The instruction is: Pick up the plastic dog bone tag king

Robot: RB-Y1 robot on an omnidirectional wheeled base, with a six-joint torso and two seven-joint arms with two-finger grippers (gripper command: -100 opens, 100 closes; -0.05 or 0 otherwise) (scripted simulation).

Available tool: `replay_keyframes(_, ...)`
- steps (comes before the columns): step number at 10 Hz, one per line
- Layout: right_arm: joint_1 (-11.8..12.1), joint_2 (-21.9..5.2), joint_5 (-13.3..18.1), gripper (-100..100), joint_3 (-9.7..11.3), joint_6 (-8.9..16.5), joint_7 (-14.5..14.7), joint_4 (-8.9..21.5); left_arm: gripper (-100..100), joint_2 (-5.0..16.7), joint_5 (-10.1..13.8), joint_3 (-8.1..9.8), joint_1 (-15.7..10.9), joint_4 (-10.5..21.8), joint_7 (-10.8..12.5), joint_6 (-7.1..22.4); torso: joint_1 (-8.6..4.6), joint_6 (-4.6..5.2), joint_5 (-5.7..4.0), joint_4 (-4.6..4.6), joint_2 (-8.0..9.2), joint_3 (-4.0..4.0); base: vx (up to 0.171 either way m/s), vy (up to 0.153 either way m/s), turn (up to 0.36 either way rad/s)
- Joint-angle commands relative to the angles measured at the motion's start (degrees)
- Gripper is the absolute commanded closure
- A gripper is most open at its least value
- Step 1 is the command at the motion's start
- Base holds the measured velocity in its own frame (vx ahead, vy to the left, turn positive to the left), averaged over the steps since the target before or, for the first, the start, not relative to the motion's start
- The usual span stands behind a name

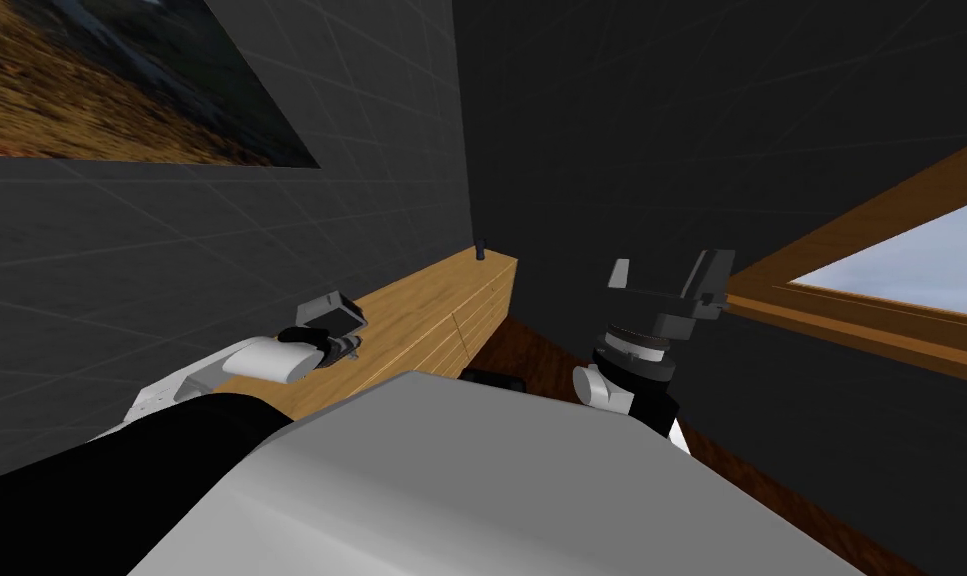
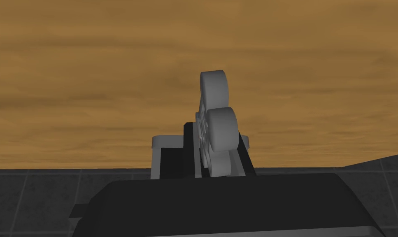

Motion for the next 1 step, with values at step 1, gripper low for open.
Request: replay_keyframes(1, 0.0, 0.0, 0.0, 0, 0.0, 0.0, 0.0, 0.0, 0, 0.0, 0.0, 0.0, 0.0, 0.0, 0.0, 0.0, 0.0, 0.0, 0.0, 0.0, 0.0, 0.0, 0.0, 0.0, 0.0)
